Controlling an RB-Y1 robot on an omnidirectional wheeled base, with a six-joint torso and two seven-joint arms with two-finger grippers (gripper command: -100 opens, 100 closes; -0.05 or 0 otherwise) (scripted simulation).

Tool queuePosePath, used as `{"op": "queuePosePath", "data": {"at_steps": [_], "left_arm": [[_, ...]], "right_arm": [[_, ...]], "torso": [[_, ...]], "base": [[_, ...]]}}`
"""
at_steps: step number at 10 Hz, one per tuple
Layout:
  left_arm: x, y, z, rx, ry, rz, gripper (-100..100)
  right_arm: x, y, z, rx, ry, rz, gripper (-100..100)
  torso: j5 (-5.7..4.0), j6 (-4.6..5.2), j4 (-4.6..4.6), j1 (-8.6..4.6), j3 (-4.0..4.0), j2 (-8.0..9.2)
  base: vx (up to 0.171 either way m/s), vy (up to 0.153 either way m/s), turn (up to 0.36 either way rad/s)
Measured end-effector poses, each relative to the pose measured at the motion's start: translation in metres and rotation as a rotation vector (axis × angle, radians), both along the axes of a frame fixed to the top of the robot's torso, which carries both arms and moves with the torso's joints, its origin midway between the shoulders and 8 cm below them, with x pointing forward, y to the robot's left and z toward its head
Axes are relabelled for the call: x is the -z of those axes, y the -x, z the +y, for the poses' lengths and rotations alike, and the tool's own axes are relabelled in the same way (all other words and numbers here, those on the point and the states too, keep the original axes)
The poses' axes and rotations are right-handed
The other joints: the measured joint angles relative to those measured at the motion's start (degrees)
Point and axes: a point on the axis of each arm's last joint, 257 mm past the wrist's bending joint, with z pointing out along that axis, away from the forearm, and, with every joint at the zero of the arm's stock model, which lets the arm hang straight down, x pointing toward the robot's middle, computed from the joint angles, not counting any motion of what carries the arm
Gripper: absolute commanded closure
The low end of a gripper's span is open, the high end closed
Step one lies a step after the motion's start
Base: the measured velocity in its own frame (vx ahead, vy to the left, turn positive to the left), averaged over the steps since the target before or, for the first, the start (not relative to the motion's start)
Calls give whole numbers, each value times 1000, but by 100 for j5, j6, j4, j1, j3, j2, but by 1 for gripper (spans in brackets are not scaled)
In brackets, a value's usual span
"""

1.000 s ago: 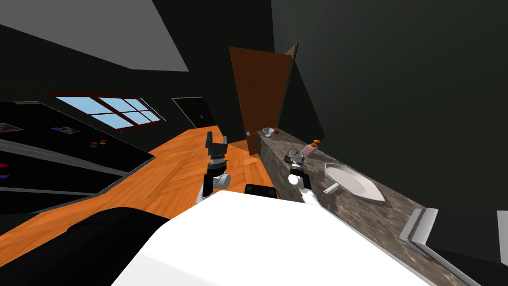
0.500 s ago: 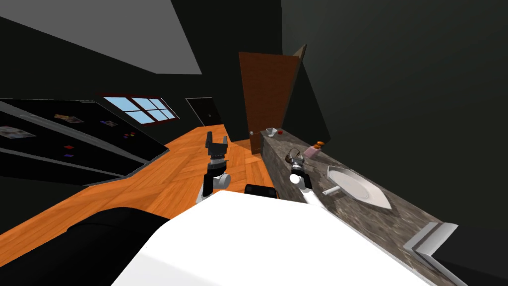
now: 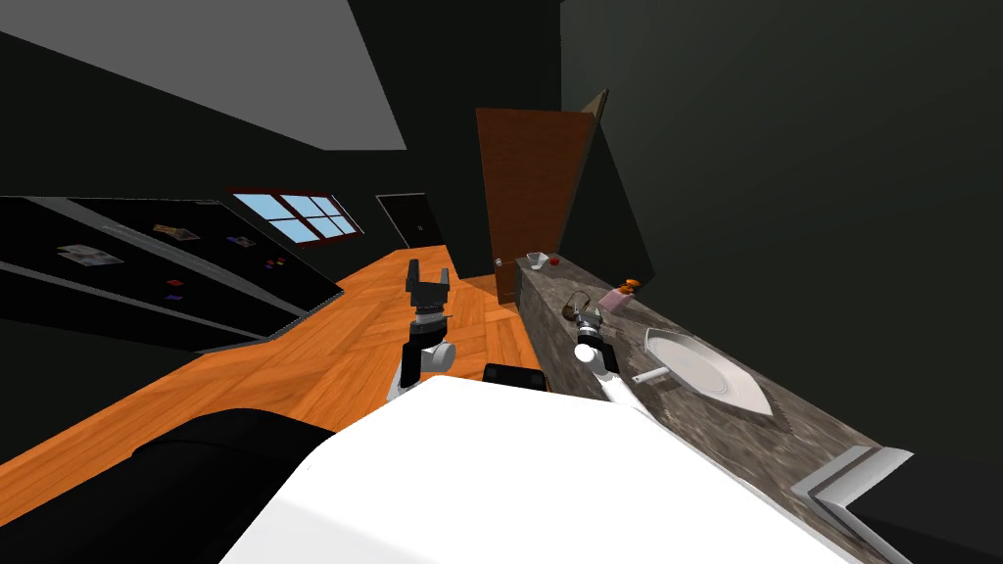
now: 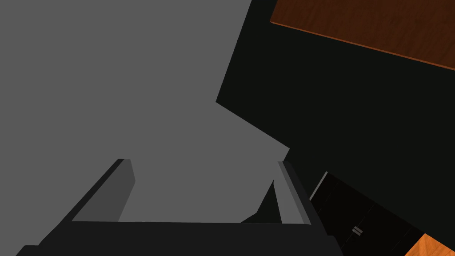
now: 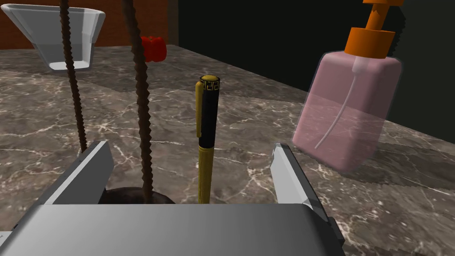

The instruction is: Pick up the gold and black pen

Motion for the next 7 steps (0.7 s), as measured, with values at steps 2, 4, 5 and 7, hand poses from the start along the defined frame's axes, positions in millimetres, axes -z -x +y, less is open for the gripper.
{"op": "queuePosePath", "data": {"at_steps": [2, 4, 5, 7], "left_arm": [[0, 0, 0, 0, 0, 0, 0], [0, 0, 0, 0, 0, 0, 0], [0, 0, 0, 0, 0, 0, 0], [0, 0, 0, 0, 0, 0, 0]], "right_arm": [[-9, -7, -3, -6, 5, -10, 100], [-10, -8, -1, -9, 2, -12, 100], [-10, -8, -1, -8, 1, -12, 100], [-9, -8, -1, -8, 0, -12, 0]], "torso": [[4, -1, 1, 9, -3, -8], [6, 11, 0, -2, -2, -3], [6, 9, 0, -3, -1, -2], [9, 11, 1, -3, 1, 0]], "base": [[4, 7, -8], [1, 3, 12], [0, 0, 0], [0, 0, 0]]}}
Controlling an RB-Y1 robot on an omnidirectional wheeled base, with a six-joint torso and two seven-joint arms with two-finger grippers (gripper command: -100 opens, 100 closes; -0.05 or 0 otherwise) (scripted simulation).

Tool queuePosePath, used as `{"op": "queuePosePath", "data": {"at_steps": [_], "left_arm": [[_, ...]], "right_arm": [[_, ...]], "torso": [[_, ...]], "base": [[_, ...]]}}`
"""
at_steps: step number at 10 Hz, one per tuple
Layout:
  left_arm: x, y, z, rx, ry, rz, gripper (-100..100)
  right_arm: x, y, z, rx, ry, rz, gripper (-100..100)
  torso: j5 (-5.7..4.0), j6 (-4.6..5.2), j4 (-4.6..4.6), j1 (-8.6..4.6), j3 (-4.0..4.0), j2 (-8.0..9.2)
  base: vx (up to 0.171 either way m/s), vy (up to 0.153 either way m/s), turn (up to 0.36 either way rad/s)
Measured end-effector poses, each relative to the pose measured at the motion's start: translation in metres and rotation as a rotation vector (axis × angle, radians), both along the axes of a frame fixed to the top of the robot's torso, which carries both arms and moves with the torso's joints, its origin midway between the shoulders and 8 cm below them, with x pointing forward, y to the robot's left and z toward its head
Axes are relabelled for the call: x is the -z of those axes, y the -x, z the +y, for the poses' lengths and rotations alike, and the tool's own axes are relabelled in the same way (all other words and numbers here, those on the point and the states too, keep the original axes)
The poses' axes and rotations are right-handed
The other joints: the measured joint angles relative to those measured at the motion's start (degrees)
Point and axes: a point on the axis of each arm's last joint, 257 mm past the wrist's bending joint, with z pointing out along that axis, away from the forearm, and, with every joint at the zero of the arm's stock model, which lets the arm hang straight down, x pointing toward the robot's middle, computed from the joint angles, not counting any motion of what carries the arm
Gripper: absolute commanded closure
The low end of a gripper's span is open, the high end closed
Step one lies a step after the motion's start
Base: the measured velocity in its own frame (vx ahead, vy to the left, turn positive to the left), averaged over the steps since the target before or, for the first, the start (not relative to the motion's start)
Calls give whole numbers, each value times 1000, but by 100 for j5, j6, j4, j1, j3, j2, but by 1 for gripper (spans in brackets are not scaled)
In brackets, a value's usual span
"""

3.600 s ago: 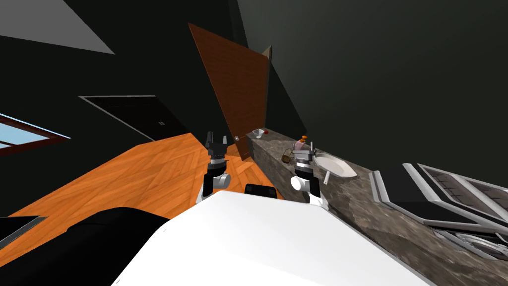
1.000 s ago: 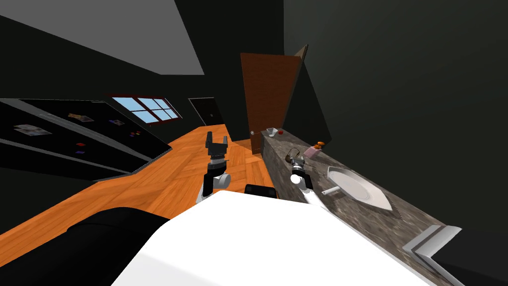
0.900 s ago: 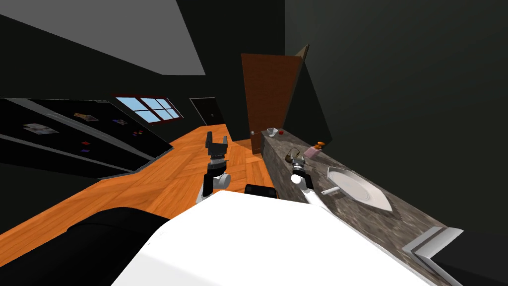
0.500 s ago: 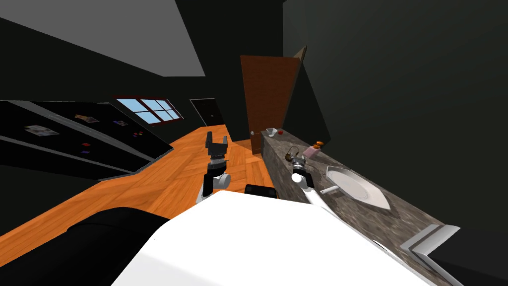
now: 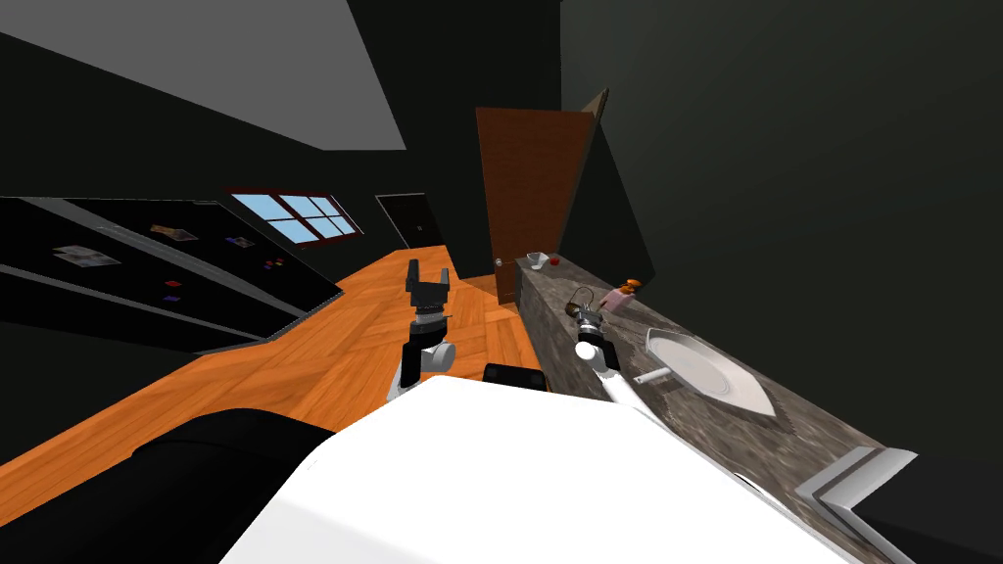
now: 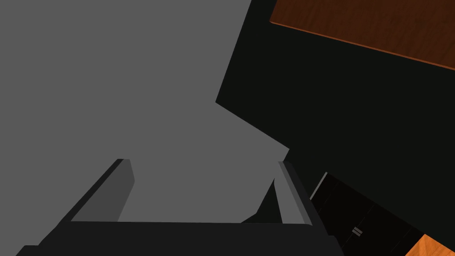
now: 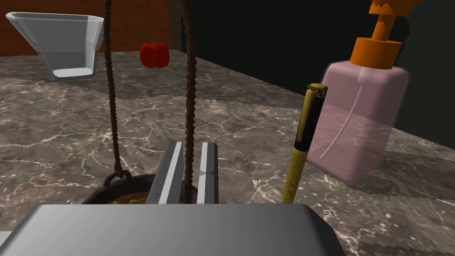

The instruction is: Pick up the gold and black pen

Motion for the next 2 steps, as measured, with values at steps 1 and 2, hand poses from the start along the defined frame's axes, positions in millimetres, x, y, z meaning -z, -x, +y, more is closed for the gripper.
{"op": "queuePosePath", "data": {"at_steps": [1, 2], "left_arm": [[0, 0, 0, 0, 0, 0, 0], [0, 0, 0, 0, 0, 0, 0]], "right_arm": [[0, 0, 0, 0, 0, 0, 100], [0, 0, 0, 0, -1, 0, 0]], "torso": [[1, 0, 0, 1, 1, 1], [2, 0, 1, 2, 1, 1]], "base": [[0, 0, 0], [0, 0, 0]]}}
